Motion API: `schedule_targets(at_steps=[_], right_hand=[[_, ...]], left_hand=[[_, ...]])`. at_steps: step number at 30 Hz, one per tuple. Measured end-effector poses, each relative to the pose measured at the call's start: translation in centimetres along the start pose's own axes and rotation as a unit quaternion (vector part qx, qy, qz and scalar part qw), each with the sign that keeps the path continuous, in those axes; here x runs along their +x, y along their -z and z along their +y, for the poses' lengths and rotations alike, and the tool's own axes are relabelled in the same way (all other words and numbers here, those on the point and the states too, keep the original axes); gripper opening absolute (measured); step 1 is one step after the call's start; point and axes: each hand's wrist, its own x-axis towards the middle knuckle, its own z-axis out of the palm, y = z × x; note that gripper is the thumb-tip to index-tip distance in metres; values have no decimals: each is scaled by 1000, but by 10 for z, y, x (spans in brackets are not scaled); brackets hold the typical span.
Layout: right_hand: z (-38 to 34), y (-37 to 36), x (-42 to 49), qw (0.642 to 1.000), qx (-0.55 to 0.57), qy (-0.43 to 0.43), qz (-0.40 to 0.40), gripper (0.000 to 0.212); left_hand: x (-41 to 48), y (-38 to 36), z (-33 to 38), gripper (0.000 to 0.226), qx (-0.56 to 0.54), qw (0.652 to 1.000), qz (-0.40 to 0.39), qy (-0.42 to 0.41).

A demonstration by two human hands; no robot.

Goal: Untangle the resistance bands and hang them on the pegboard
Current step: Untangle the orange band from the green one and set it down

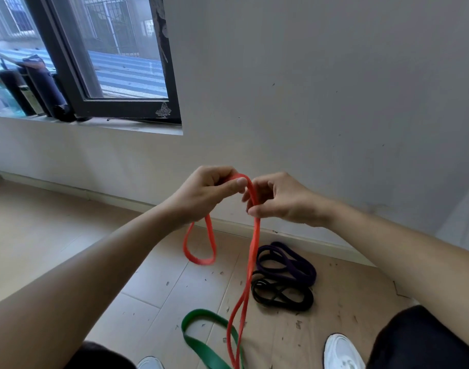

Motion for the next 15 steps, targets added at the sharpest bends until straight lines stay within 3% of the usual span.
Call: schedule_targets(at_steps=[3,7,11,15], right_hand=[[11,-10,3,998,-21,-42,-42,11],[8,-9,6,994,81,-59,-39,18],[-15,9,3,984,175,-8,31,22],[-39,22,4,958,251,55,129,27]], left_hand=[[0,4,-3,29,-58,997,51,5],[-2,12,-7,31,-108,989,104,10],[-3,26,-11,30,-140,978,149,28],[-3,27,-17,32,-162,976,135,54]])
